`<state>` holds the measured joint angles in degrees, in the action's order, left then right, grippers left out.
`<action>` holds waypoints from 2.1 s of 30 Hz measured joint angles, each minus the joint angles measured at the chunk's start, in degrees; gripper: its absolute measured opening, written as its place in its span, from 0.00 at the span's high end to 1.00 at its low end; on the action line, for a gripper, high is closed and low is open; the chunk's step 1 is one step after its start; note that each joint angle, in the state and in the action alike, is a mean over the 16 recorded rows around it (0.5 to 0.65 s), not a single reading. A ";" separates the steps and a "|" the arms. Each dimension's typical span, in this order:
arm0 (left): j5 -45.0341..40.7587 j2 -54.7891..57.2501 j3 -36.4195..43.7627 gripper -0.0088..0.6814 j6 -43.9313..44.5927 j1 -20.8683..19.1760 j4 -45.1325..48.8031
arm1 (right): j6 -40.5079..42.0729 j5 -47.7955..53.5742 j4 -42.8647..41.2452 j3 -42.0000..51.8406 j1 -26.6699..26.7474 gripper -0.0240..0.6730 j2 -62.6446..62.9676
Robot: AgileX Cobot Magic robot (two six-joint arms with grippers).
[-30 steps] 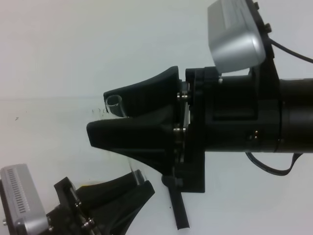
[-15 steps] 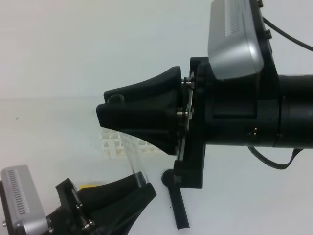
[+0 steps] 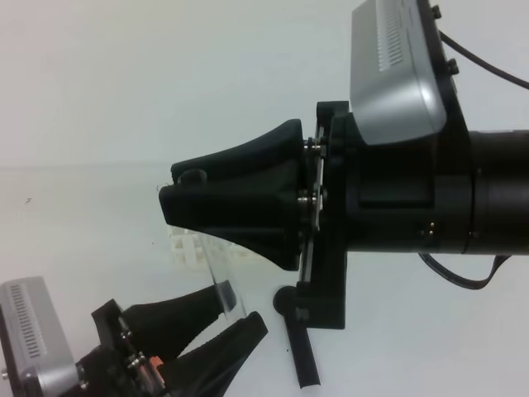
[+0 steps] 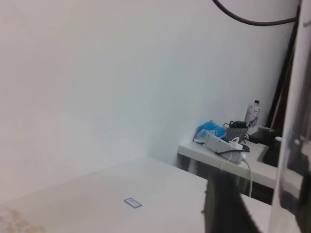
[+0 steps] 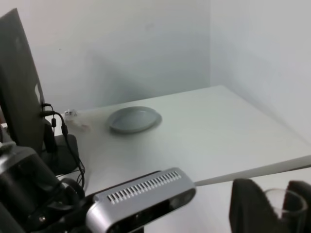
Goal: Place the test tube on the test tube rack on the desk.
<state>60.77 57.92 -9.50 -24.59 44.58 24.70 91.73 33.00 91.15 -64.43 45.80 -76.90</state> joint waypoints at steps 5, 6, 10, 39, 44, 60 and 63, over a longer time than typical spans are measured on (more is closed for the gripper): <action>-3.54 -2.02 0.00 0.53 0.22 0.01 -0.38 | 0.68 -2.38 -0.14 0.00 0.04 0.78 0.68; -4.55 -2.71 0.00 0.52 0.30 0.02 -0.43 | 0.87 -3.06 -0.14 0.00 0.04 0.78 0.89; -10.08 -6.59 0.00 0.51 0.67 0.02 -0.47 | 1.76 -6.19 -0.12 0.00 0.07 0.79 1.81; -74.25 -48.97 -3.43 0.99 5.33 0.02 -0.87 | 4.84 -13.30 0.40 0.00 0.09 0.79 3.76; -75.03 -50.30 -3.43 0.99 5.32 0.02 -0.87 | 4.84 -13.47 0.46 0.00 0.09 0.79 3.76; -75.05 -50.34 -3.43 0.99 5.80 -0.05 -0.87 | 4.99 -20.46 1.19 0.00 0.13 0.79 3.76; -75.06 -50.30 -3.43 0.99 5.87 -0.08 -0.87 | 5.04 -25.36 1.66 0.00 0.14 0.79 3.76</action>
<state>-14.29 7.61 -12.93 -18.72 44.51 23.83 96.77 7.65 92.81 -64.43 45.94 -73.14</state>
